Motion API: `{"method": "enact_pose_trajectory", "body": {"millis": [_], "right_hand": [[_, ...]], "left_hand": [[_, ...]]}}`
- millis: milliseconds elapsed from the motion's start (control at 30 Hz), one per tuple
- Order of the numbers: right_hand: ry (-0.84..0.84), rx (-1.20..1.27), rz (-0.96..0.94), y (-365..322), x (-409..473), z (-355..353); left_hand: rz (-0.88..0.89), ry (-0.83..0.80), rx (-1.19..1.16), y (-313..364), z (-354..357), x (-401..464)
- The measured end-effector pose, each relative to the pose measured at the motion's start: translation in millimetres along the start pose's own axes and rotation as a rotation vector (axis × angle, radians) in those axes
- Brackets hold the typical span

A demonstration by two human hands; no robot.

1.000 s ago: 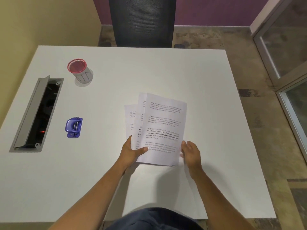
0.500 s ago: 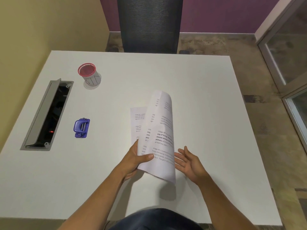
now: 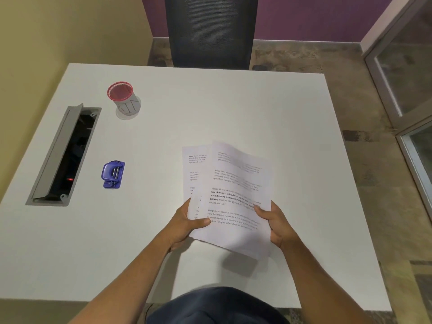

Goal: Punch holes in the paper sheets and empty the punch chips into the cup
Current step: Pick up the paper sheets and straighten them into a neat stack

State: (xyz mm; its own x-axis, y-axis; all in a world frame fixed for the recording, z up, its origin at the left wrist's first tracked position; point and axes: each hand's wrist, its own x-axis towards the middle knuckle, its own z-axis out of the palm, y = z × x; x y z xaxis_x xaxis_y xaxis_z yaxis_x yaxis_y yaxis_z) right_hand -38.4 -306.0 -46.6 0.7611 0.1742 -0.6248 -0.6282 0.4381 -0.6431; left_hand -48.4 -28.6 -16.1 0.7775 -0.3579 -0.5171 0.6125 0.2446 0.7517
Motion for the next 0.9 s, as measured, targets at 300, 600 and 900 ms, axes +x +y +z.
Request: {"method": "enact_pose_trajectory", "body": {"millis": [300,600,900], "right_hand": [[0.188,-0.408,-0.060,-2,5,-19],[0.183,-0.383,-0.077,-1,-7,-33],[0.242,-0.374,-0.043,-6,-19,-46]], "left_hand": [[-0.175,0.659,0.295,-19,-12,17],[-0.278,0.968,1.007,-27,6,62],[-0.277,0.989,0.853,-24,9,77]]}}
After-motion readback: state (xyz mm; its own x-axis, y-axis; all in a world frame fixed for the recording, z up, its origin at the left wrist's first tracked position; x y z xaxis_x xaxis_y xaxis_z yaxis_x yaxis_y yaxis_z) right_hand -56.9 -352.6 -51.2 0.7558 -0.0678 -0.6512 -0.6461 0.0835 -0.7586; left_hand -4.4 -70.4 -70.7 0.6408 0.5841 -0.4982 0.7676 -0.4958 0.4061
